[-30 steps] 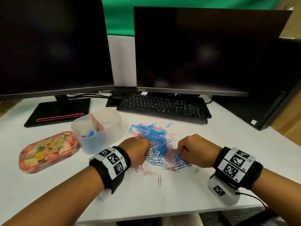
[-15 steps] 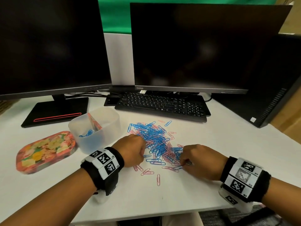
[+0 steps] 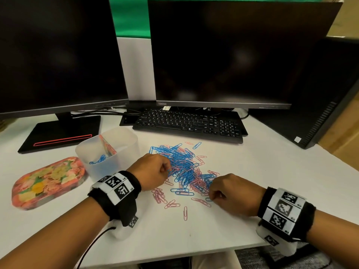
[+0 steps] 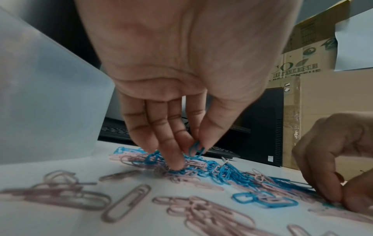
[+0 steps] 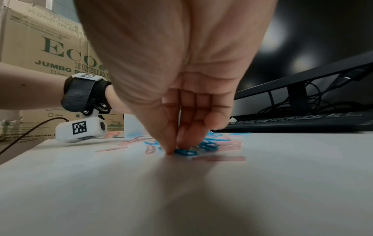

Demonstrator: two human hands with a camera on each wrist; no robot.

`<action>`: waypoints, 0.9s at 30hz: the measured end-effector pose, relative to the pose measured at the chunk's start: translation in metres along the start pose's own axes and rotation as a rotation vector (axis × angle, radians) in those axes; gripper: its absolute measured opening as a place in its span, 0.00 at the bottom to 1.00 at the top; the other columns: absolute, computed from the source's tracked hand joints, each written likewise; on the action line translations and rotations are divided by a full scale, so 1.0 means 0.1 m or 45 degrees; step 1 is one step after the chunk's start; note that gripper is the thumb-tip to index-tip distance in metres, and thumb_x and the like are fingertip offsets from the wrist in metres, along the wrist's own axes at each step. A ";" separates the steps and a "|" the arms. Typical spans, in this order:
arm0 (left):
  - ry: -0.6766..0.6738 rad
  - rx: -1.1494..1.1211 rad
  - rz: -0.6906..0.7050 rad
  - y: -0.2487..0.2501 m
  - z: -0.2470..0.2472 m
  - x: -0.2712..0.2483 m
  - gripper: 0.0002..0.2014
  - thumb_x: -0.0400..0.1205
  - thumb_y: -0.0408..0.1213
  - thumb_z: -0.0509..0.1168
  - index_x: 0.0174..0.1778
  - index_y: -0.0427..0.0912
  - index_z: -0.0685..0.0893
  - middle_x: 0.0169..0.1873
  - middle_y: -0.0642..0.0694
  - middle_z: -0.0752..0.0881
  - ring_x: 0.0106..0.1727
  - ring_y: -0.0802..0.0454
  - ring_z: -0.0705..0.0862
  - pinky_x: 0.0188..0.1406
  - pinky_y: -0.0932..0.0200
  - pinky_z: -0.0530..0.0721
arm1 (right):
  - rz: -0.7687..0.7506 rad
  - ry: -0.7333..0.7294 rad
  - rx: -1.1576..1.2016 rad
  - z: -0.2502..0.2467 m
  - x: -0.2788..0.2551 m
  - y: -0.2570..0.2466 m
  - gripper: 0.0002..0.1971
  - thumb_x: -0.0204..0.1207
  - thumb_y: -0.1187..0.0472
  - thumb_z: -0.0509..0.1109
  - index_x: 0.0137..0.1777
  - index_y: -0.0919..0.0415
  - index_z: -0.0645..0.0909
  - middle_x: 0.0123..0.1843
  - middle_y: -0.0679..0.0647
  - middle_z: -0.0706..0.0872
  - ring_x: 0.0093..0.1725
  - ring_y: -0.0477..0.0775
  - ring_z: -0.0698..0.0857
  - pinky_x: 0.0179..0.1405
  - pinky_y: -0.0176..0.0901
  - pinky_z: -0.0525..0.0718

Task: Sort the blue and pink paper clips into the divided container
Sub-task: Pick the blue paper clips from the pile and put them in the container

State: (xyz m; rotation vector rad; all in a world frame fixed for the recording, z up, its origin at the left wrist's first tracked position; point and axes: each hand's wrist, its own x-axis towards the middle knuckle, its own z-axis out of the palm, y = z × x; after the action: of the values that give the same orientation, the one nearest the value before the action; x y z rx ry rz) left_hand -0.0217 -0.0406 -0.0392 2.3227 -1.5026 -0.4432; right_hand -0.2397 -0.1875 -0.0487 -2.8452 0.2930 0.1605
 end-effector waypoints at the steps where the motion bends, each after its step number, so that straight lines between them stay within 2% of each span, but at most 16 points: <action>1: 0.003 -0.017 -0.006 0.00 0.00 0.00 0.07 0.78 0.33 0.64 0.43 0.47 0.87 0.35 0.53 0.87 0.40 0.52 0.84 0.39 0.64 0.77 | 0.008 -0.009 0.015 0.00 0.02 -0.01 0.11 0.73 0.63 0.63 0.47 0.52 0.85 0.46 0.45 0.88 0.44 0.45 0.82 0.44 0.32 0.77; 6: 0.059 -0.127 0.010 0.00 0.02 0.00 0.10 0.79 0.28 0.62 0.43 0.48 0.84 0.35 0.50 0.89 0.38 0.54 0.84 0.40 0.63 0.80 | 0.102 -0.084 0.074 -0.03 0.08 -0.03 0.15 0.73 0.65 0.59 0.52 0.50 0.84 0.44 0.43 0.87 0.42 0.43 0.80 0.36 0.24 0.72; 9: 0.041 -0.176 0.032 0.00 0.03 0.00 0.16 0.80 0.28 0.60 0.58 0.51 0.81 0.33 0.50 0.87 0.36 0.55 0.84 0.40 0.62 0.81 | 0.138 -0.126 0.118 -0.04 0.08 -0.04 0.16 0.74 0.66 0.59 0.54 0.49 0.83 0.37 0.40 0.82 0.38 0.39 0.78 0.34 0.22 0.71; 11: 0.012 -0.184 0.030 0.01 0.03 0.00 0.18 0.81 0.28 0.59 0.61 0.52 0.80 0.29 0.53 0.82 0.31 0.58 0.79 0.34 0.65 0.76 | 0.157 -0.140 0.138 -0.03 0.07 -0.04 0.16 0.75 0.66 0.58 0.54 0.50 0.83 0.36 0.39 0.79 0.39 0.38 0.78 0.35 0.21 0.70; 13: -0.005 -0.191 0.016 0.03 0.04 0.00 0.15 0.81 0.28 0.59 0.57 0.52 0.82 0.29 0.54 0.79 0.30 0.58 0.77 0.29 0.67 0.72 | 0.162 -0.126 0.134 -0.02 0.07 -0.04 0.16 0.74 0.66 0.58 0.54 0.50 0.83 0.38 0.39 0.80 0.44 0.41 0.80 0.38 0.23 0.72; 14: -0.008 -0.205 0.011 0.04 0.04 0.00 0.14 0.82 0.29 0.58 0.54 0.51 0.82 0.29 0.55 0.80 0.30 0.59 0.77 0.28 0.68 0.71 | 0.161 -0.115 0.122 -0.02 0.06 -0.04 0.16 0.74 0.66 0.59 0.54 0.50 0.83 0.40 0.40 0.81 0.45 0.44 0.80 0.41 0.27 0.75; 16: -0.008 -0.236 0.006 0.06 0.04 0.00 0.11 0.83 0.29 0.57 0.51 0.45 0.84 0.31 0.57 0.79 0.31 0.63 0.76 0.28 0.72 0.70 | 0.152 -0.087 0.081 -0.03 0.05 -0.04 0.14 0.73 0.65 0.62 0.52 0.51 0.84 0.45 0.44 0.84 0.46 0.46 0.80 0.44 0.34 0.79; 17: -0.008 -0.247 0.005 0.08 0.05 0.00 0.10 0.83 0.30 0.57 0.50 0.43 0.84 0.32 0.58 0.79 0.32 0.64 0.76 0.28 0.73 0.69 | 0.143 -0.072 0.065 -0.03 0.05 -0.04 0.13 0.73 0.65 0.63 0.51 0.52 0.85 0.47 0.45 0.85 0.45 0.45 0.80 0.45 0.34 0.79; 21: -0.036 -0.273 -0.009 0.08 0.06 0.04 0.10 0.84 0.31 0.57 0.43 0.46 0.82 0.35 0.59 0.80 0.36 0.65 0.76 0.32 0.71 0.69 | 0.070 -0.021 0.008 -0.02 0.05 -0.03 0.12 0.74 0.65 0.62 0.48 0.54 0.86 0.49 0.46 0.87 0.44 0.42 0.77 0.43 0.29 0.73; 24: -0.104 -0.242 -0.021 0.10 0.09 0.05 0.08 0.84 0.36 0.59 0.43 0.47 0.81 0.36 0.56 0.81 0.37 0.60 0.78 0.34 0.66 0.73 | 0.027 -0.032 -0.068 -0.04 0.04 -0.03 0.11 0.75 0.64 0.61 0.49 0.54 0.85 0.52 0.47 0.84 0.50 0.48 0.80 0.48 0.34 0.75; 27: -0.173 -0.053 0.017 0.12 0.14 0.03 0.04 0.81 0.37 0.62 0.44 0.49 0.82 0.38 0.55 0.82 0.42 0.54 0.81 0.41 0.61 0.78 | -0.001 -0.088 -0.141 -0.08 0.04 -0.05 0.10 0.77 0.62 0.60 0.50 0.55 0.82 0.55 0.50 0.80 0.54 0.53 0.80 0.53 0.41 0.78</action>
State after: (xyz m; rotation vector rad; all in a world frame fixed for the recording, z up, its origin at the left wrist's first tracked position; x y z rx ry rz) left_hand -0.0366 -0.0499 -0.0469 2.2895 -1.5539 -0.6346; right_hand -0.2340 -0.1857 -0.0402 -2.9414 0.2765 0.2821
